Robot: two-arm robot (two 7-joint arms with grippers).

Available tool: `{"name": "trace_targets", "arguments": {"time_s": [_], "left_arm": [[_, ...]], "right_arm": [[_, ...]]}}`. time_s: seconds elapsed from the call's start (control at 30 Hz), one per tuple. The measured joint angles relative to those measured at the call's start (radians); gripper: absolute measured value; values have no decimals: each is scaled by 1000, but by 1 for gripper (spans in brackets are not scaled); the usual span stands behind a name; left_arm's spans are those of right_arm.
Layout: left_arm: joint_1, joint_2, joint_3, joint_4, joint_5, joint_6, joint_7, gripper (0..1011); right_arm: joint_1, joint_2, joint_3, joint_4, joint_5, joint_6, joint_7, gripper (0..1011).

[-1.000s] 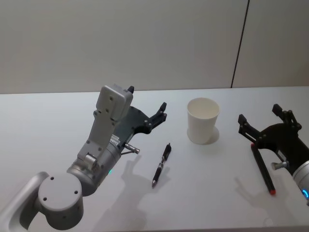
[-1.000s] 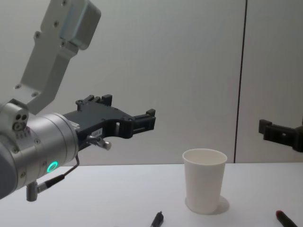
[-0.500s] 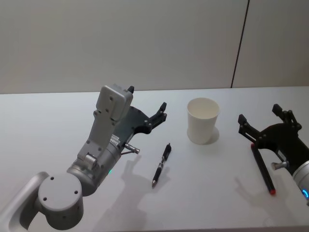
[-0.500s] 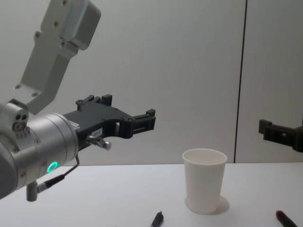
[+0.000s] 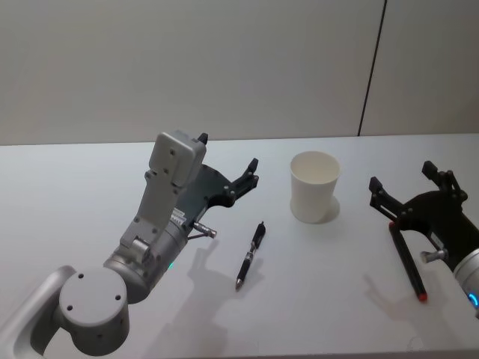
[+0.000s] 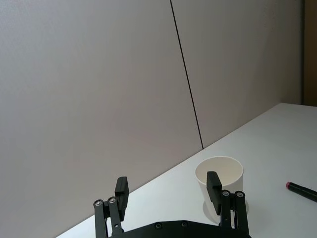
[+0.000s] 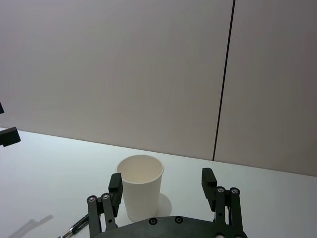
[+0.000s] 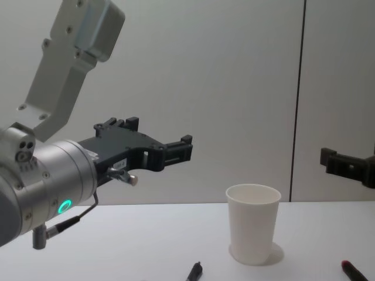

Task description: Place the pen into the pen holder.

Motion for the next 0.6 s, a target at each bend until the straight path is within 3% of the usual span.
{"name": "trace_targets", "arguments": {"time_s": [0.33, 0.6], "left_arm": [[0, 0, 0, 0, 0, 0, 0, 1000], [0, 0, 0, 0, 0, 0, 0, 1000]], "right_arm": [[0, -6, -1, 0, -13, 13, -18, 1001], [7, -15, 1, -5, -16, 72, -54, 1002]]}}
